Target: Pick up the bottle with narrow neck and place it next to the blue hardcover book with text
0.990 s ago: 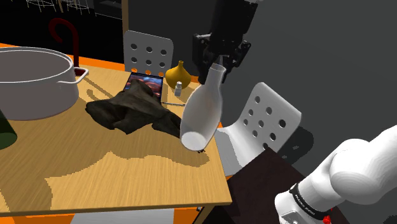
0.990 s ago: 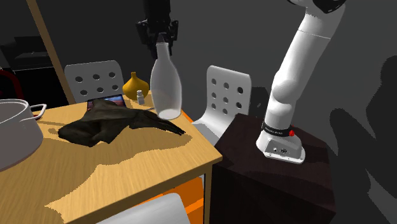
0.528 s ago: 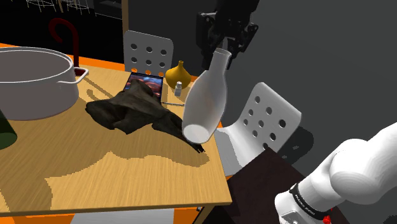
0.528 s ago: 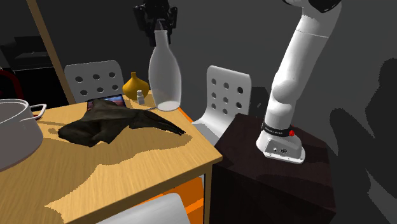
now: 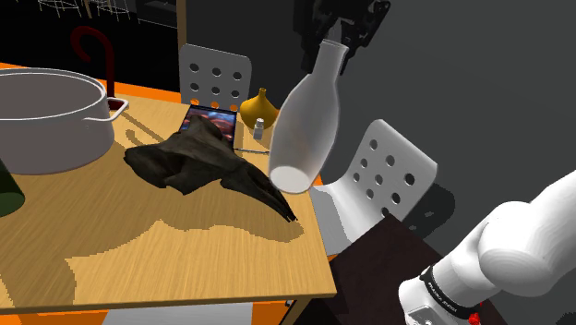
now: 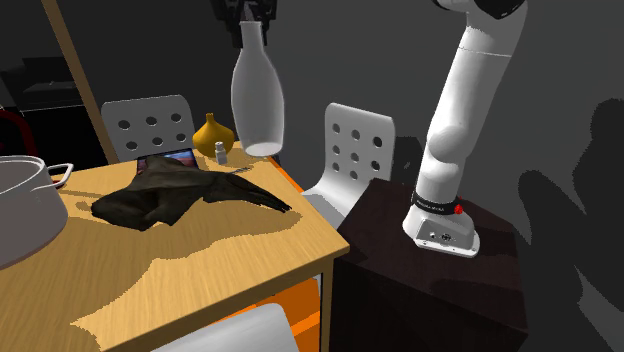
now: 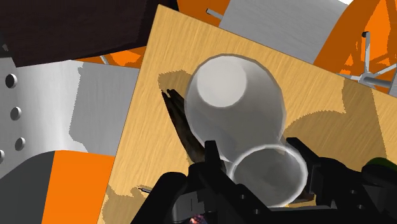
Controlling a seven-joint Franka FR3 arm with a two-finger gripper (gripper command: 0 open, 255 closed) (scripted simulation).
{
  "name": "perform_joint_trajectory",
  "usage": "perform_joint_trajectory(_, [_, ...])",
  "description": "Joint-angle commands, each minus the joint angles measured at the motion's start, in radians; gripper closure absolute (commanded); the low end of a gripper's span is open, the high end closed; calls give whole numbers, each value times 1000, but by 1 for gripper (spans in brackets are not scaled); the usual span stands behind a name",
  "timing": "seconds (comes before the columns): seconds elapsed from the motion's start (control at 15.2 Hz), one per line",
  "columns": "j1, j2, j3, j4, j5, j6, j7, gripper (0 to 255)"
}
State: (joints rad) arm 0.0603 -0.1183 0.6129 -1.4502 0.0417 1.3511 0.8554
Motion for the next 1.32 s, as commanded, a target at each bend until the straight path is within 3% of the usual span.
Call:
perform_joint_trajectory(0.0, [2,24,8,53,-13,-33,10,255])
perform_joint_trajectory(0.4, [17,94,33,204,-55,-128,40,255])
perform_joint_trajectory(0.79, [-33,127,-21,125,-75,-19,-67,255])
perform_joint_trajectory(1.25, [-75,226,-63,111,-126,82,-158,255])
